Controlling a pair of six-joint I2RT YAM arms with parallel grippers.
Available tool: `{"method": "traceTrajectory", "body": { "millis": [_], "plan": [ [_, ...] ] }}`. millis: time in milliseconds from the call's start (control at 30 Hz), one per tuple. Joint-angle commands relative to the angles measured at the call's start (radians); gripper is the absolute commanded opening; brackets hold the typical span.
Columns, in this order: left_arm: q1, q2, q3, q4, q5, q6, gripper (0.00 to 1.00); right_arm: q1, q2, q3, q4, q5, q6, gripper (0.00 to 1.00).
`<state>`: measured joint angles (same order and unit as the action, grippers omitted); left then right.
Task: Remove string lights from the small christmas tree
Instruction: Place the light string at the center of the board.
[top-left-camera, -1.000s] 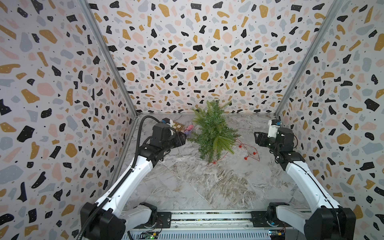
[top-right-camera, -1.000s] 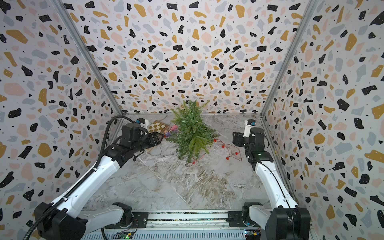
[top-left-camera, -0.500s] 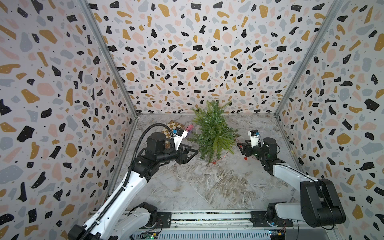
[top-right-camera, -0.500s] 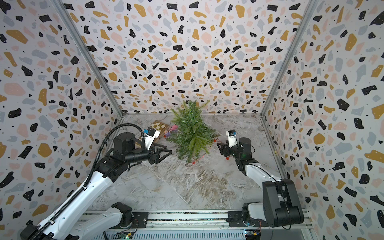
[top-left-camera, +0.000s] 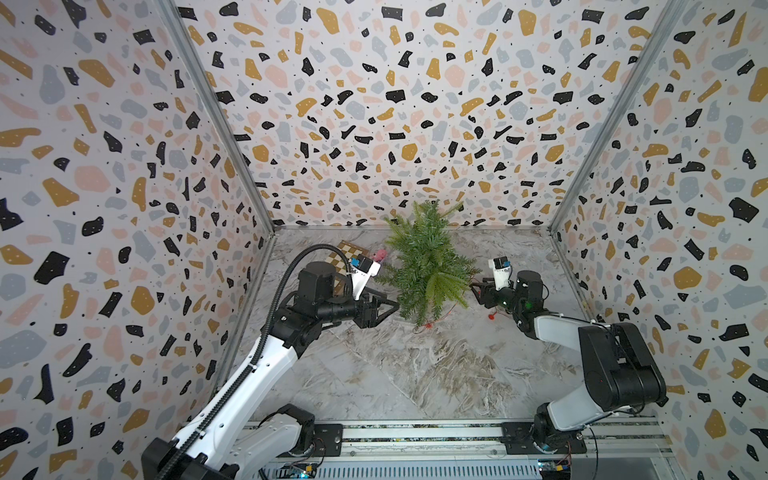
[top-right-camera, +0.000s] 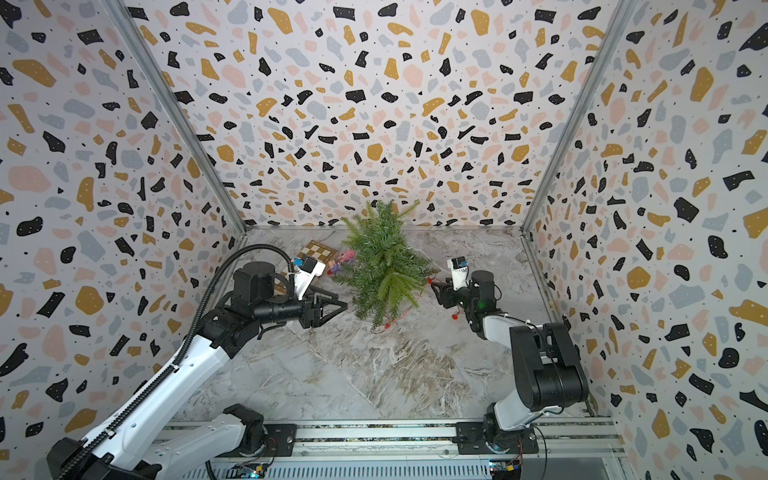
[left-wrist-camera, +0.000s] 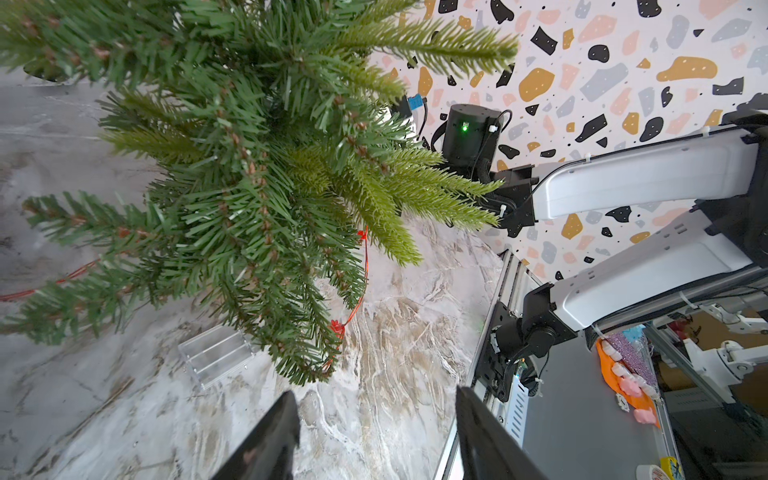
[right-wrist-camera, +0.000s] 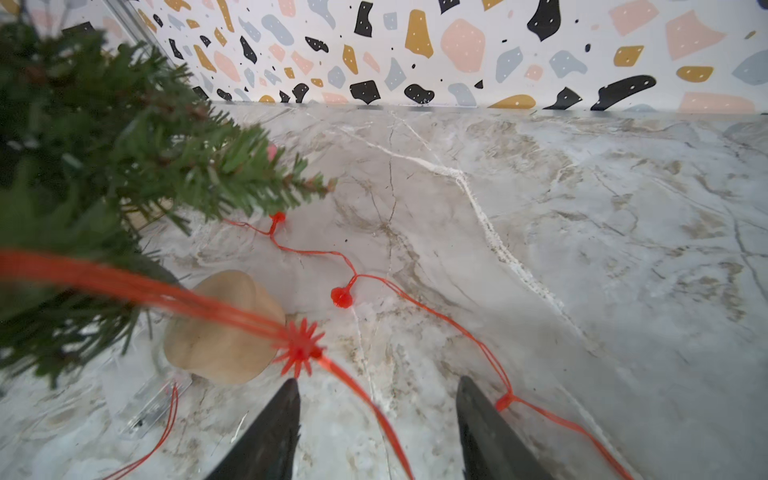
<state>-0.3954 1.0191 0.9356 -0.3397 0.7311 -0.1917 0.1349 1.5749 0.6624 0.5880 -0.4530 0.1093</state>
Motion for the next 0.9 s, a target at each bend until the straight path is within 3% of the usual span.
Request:
{"method": "traceTrajectory", "body": {
  "millis": [0, 433, 600, 733, 867],
  "plan": [
    [-0.002, 0.008, 0.053, -0.003, -0.015, 0.001, 0.60, -0.007, 0.046, 0.094, -0.067, 0.012, 0.037, 0.54],
    [-0.002, 0.004, 0.088, -0.007, -0.028, -0.040, 0.60, 0.008, 0.049, 0.117, -0.067, 0.046, 0.044, 0.07],
    [-0.002, 0.003, 0.094, 0.004, 0.006, -0.035, 0.59, 0.010, -0.020, 0.127, -0.093, 0.119, 0.025, 0.00],
    [-0.002, 0.013, 0.101, -0.021, 0.074, 0.009, 0.56, 0.006, -0.043, 0.196, -0.164, 0.174, 0.010, 0.00],
    [-0.002, 0.001, 0.096, -0.039, 0.068, 0.028, 0.56, 0.003, -0.056, 0.267, -0.236, 0.223, -0.023, 0.00]
  ]
}}
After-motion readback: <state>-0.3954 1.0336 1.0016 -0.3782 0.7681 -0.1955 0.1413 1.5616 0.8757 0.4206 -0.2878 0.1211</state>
